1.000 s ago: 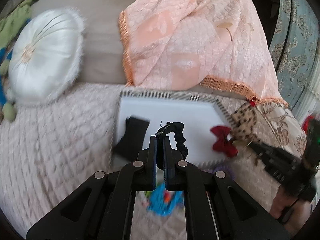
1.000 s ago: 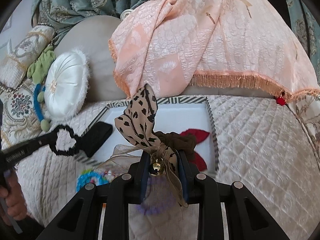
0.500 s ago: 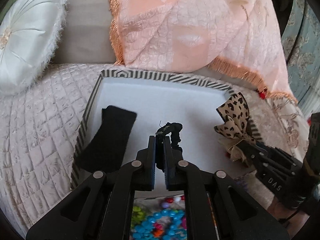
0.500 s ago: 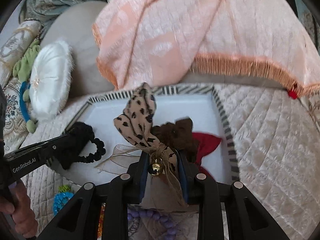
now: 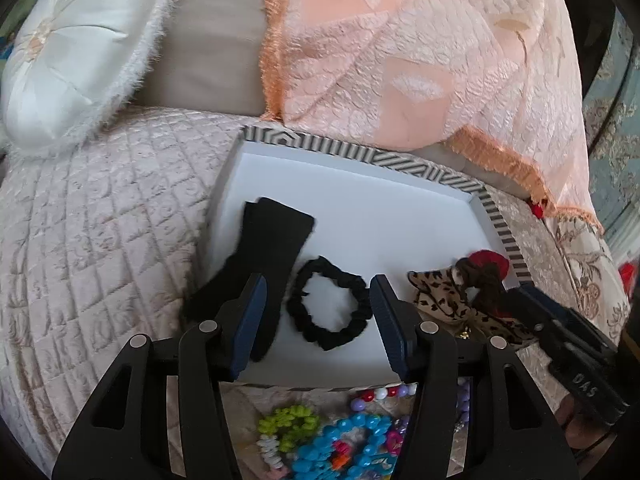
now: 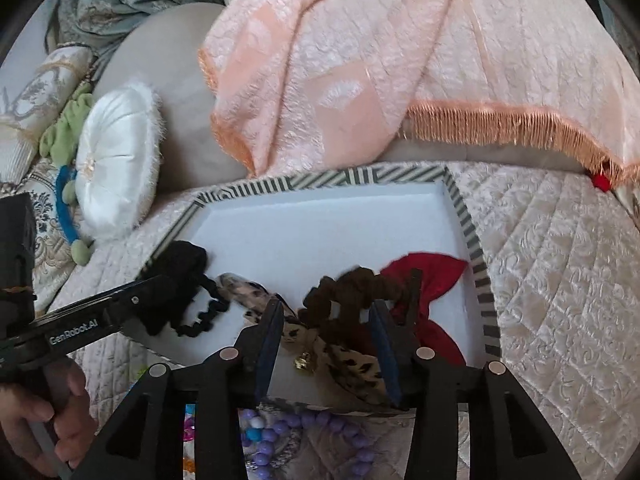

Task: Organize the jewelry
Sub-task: 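Lower both items into the tray and open both tools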

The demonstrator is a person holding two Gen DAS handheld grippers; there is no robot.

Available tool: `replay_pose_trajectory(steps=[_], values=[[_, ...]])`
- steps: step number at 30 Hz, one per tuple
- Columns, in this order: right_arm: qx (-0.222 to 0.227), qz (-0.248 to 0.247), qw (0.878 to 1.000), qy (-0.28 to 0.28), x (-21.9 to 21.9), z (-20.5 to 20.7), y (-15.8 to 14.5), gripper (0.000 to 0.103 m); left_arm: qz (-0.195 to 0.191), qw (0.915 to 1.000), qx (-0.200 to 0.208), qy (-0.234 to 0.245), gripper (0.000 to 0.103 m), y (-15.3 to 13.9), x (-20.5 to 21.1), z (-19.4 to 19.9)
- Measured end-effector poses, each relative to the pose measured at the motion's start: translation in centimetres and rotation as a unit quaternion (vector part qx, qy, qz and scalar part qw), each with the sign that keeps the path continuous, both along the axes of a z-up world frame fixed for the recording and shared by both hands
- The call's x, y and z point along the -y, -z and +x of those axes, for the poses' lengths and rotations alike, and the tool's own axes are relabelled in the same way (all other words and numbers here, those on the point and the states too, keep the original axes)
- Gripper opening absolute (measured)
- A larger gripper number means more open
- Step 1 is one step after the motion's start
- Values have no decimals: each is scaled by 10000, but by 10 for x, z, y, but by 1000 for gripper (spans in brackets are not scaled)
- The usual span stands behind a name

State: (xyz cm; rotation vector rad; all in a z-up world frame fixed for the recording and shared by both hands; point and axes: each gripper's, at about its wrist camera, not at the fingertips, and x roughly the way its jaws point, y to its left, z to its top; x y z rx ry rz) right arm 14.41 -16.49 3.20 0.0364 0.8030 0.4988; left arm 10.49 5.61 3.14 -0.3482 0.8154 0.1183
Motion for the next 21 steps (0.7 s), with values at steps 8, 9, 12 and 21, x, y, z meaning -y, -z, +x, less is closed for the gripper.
replay_pose_trajectory(steps=[8,9,12,21], values=[[268,193,9993,187,22,-28,-21,42,356,9993,119,92,54,-13,-13,-46],[245,164,9993,220,27,-34,-21,42,452,9988,122,126,54,-13,-13,-53],[47,8,9993,363,43,-52,-16,42,581,9982,68,164,54,-10,-13,-73],[-936,-867,9916,225,64,-89,39,53,498,9967,-213,607,34,15,25,-94]])
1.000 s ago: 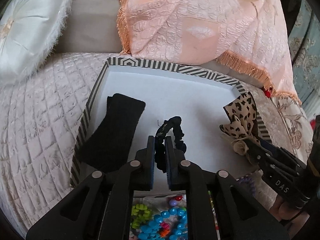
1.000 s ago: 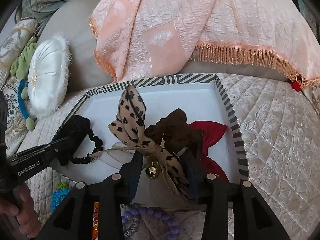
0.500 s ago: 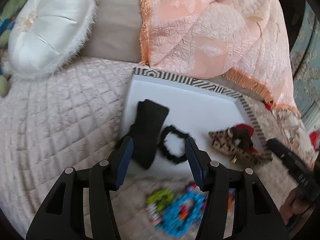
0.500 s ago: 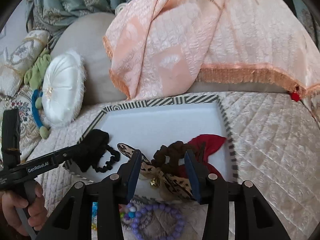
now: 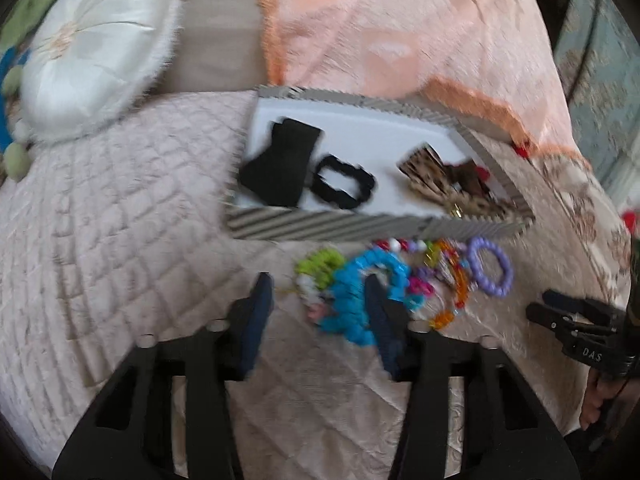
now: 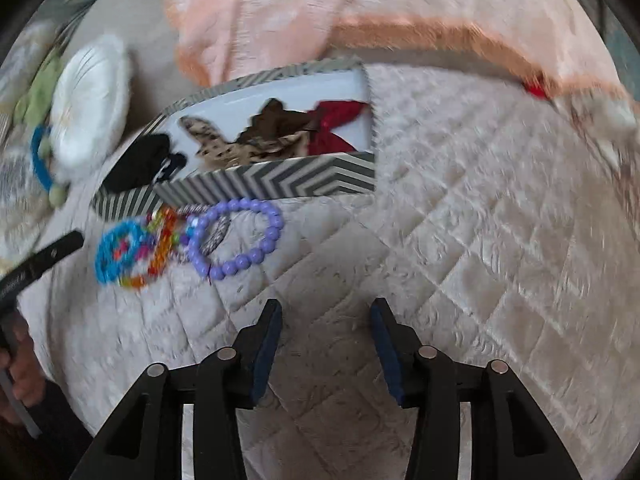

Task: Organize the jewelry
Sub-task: 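Lower both items into the tray and open both tools, then grasp the purple bead bracelet with the right tool while the left tool reaches the blue bracelets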

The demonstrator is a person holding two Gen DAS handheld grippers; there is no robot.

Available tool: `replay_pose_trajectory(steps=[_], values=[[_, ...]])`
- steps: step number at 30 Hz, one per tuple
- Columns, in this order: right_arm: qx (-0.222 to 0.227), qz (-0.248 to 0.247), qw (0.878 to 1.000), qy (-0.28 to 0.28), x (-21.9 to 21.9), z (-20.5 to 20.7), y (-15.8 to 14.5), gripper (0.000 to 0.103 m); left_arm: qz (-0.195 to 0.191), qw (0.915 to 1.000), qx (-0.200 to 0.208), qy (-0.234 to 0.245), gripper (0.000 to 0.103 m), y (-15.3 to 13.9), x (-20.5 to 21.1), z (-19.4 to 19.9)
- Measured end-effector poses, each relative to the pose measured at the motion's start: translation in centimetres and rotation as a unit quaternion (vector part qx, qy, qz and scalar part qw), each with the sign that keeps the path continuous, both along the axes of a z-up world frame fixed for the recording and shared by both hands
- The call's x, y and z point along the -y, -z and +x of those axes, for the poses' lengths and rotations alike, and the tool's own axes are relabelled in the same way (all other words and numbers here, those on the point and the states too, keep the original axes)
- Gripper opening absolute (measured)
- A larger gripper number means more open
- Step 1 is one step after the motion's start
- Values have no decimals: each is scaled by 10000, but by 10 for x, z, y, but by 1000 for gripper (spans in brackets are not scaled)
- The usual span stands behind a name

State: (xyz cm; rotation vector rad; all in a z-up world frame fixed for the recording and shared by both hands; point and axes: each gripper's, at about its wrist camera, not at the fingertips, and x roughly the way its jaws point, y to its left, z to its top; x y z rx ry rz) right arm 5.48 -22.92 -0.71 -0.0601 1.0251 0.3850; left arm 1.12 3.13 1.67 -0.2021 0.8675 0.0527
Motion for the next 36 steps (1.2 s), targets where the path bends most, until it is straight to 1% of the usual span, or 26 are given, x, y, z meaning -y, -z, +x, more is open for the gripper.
replay_pose_trajectory(steps=[1,2,3,5,7,8,9,11,13,17,19,22,23,25,27,28,29,32,34,36], values=[[38,-45,9999,-128,-3,-2,1,58,33,10000,-30,43,31,2,3,2],[90,-97,9996,-247,-7,-3,2,65,57,9999,-78,62,29,5,4,4],[163,-245,9988,-385,-12,-7,4,69,53,9999,-104,56,28,6,5,5],[251,-448,9975,-480,-18,-11,7,71,-7,9998,-201,74,27,10,5,8],[209,-397,9980,-445,-17,-9,7,72,-59,9996,-268,88,24,14,5,10],[170,-324,9985,-406,-16,-7,7,72,-79,9995,-272,105,20,14,6,10],[146,-285,9988,-375,-15,-6,8,72,-101,9995,-263,128,10,14,6,11],[134,-277,9989,-345,-15,-5,6,72,-114,9994,-241,203,10,11,8,9],[149,-245,9991,-325,-14,-5,3,72,-37,9997,-161,183,10,5,8,4],[264,51,9995,-165,-7,-3,-8,72,-332,9994,124,-24,10,-10,-7,-17],[285,231,9993,-81,-2,-1,-12,72,-489,9984,208,-180,10,-15,-15,-25],[300,375,9988,-5,0,1,-14,72,-644,9966,319,-402,10,-20,-26,-30],[313,407,9987,-12,-2,1,-15,71,-665,9961,349,-472,10,-21,-29,-30],[364,479,9981,-96,-6,1,-17,66,-692,9953,356,-571,10,-21,-33,-30],[395,531,9975,-232,-14,2,-17,58,-717,9950,311,-625,10,-19,-35,-28],[398,542,9973,-302,-17,3,-16,56,-714,9950,272,-637,10,-17,-35,-26],[403,515,9972,-363,-21,4,-14,51,-695,9952,255,-644,9,-16,-34,-27],[510,461,9971,-318,-29,11,-11,42,-561,9960,249,-644,10,-16,-31,-26],[495,521,9971,-259,-32,20,-8,37,-485,9966,255,-621,10,-16,-29,-25],[387,477,9978,-263,-38,29,-1,32,-435,9969,242,-613,10,-16,-28,-25]])
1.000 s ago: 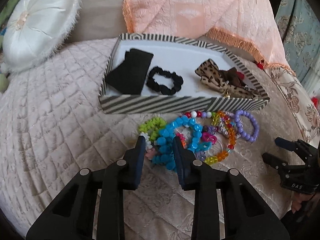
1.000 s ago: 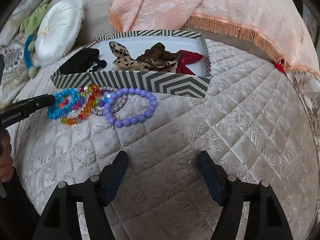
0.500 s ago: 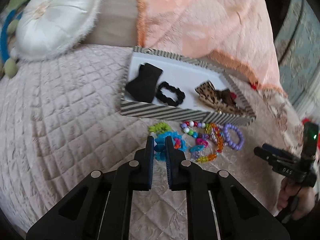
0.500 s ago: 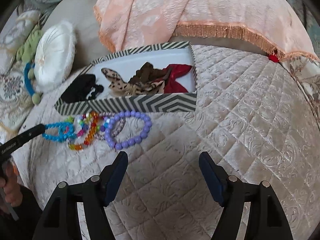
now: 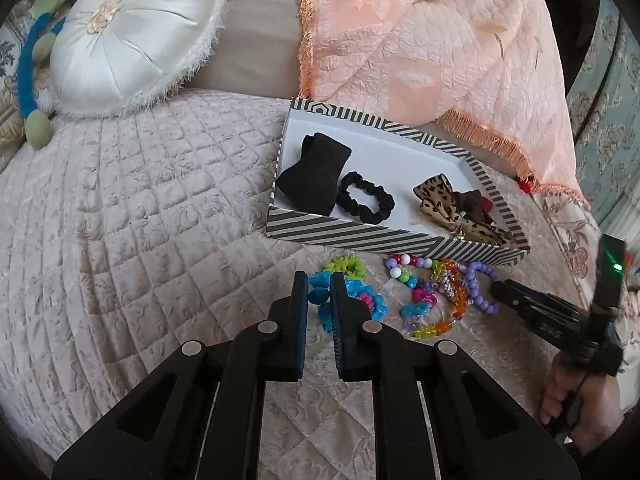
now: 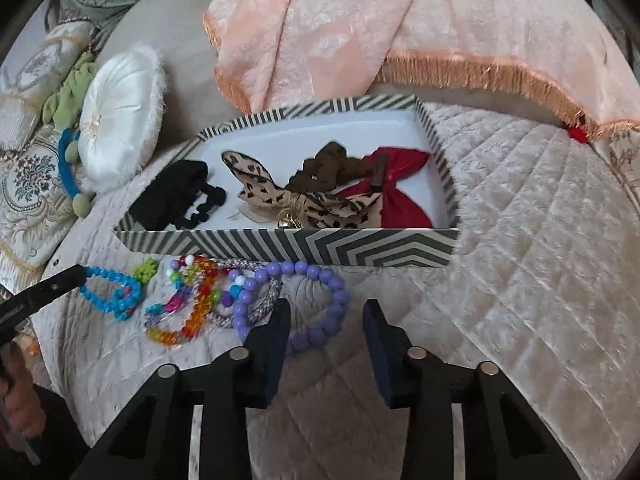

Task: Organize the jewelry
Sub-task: 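Grasp the purple bead bracelet with the right tool while the left tool reaches the blue bracelets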

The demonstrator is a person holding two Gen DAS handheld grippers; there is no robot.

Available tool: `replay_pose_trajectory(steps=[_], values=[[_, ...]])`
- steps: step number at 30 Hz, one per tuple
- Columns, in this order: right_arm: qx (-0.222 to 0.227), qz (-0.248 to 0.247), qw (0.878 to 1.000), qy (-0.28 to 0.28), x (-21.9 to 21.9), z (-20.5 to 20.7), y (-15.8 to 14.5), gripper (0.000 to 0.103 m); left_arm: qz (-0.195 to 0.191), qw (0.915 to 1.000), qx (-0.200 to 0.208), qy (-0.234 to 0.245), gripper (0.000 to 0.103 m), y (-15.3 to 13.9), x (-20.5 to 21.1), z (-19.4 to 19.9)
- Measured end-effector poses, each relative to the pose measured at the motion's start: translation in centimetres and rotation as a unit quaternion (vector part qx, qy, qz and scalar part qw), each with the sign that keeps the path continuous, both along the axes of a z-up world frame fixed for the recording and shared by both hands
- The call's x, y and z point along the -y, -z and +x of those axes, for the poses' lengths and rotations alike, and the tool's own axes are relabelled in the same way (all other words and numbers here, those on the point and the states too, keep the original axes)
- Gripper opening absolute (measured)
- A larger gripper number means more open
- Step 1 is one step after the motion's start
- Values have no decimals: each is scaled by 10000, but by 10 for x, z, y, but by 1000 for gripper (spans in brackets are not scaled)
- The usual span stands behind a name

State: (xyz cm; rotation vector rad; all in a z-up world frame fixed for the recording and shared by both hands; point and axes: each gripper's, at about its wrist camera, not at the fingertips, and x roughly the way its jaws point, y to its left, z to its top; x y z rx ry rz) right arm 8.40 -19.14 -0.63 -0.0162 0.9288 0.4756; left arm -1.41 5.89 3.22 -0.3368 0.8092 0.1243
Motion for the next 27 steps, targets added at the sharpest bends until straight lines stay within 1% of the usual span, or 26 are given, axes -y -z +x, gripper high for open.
replay_pose_trajectory(steps=[2,5,7,8,9,10,12,14,16,18,20,23,27], values=[[-112,-187,9998,25,-6,7,9,31,2,10000,-39,14,10,2,1,1],[-81,-336,9994,-32,-11,8,9,31,20,10000,-94,-1,10,4,1,2],[-52,-431,9990,-55,-13,7,8,30,-14,10000,-87,-22,10,3,0,2],[-35,-471,9989,-54,-13,6,8,23,-38,10000,-57,-18,10,2,0,2],[-1,-520,9986,-51,-14,5,6,11,-69,10000,-4,-10,10,-1,0,1],[47,-613,9981,-33,-14,2,3,8,-117,9999,57,1,10,-5,-1,-1],[140,-601,9981,-2,-12,-5,-5,8,-224,9996,180,24,10,-13,-2,-4],[283,-488,9984,-9,-8,-13,-17,8,-315,9991,285,24,10,-22,-3,-8],[504,-293,9983,-12,-2,-25,-36,8,-404,9984,397,25,10,-30,-5,-13],[660,-48,9978,-64,4,-36,-53,8,-422,9981,449,-4,9,-37,-6,-17],[766,63,9970,-76,9,-43,-63,8,-397,9980,497,-17,10,-42,-5,-20],[802,125,9967,-56,13,-47,-70,8,-337,9980,538,-27,10,-48,-3,-22],[733,127,9972,32,18,-48,-70,8,-211,9986,492,-41,10,-48,1,-23]])
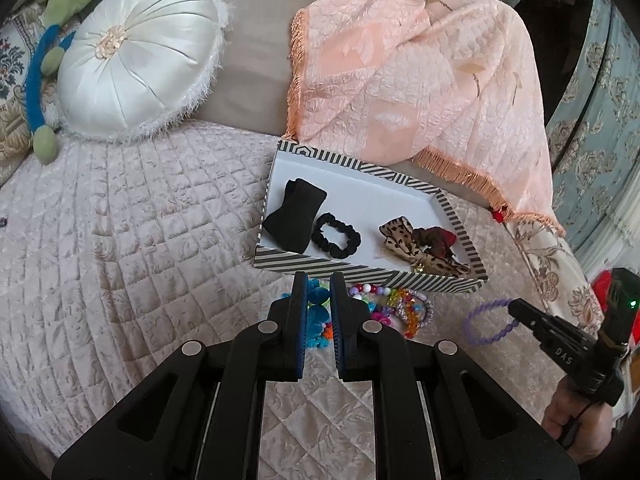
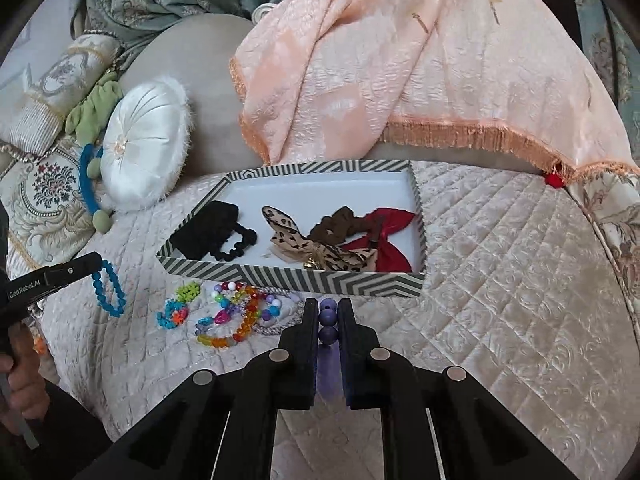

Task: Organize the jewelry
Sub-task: 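Grasp the purple bead bracelet with the right tool while the left tool reaches the blue bracelets, then lift the purple bracelet with the right tool while the left tool grips the blue bead bracelet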

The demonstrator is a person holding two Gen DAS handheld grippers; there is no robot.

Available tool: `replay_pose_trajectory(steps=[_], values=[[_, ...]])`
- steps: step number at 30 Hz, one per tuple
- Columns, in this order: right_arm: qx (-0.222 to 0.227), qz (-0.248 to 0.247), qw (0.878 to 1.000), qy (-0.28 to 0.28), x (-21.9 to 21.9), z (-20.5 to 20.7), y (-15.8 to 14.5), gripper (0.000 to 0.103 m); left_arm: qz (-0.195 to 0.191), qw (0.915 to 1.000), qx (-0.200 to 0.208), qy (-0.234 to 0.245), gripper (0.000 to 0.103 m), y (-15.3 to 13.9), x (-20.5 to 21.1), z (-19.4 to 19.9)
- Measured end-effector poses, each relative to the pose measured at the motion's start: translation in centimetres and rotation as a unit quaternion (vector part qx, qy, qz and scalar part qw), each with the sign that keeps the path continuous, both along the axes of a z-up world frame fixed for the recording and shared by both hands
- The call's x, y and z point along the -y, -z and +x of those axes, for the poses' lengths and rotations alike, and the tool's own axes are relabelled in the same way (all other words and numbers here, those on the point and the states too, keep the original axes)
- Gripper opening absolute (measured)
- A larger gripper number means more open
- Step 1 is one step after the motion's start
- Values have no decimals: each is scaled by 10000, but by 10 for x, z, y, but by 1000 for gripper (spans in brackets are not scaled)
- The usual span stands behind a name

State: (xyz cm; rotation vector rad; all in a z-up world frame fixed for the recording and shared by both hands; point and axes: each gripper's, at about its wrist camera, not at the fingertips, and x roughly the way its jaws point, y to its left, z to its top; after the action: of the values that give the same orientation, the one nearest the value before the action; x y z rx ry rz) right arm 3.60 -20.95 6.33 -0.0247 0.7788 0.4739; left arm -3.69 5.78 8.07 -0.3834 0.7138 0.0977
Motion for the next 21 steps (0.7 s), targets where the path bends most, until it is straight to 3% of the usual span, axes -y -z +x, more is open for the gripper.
replay_pose_trajectory(steps=[21], values=[[4,-151,9999,25,1,-4,0,8,470,9988,-112,-16,10,-3,14,-1]])
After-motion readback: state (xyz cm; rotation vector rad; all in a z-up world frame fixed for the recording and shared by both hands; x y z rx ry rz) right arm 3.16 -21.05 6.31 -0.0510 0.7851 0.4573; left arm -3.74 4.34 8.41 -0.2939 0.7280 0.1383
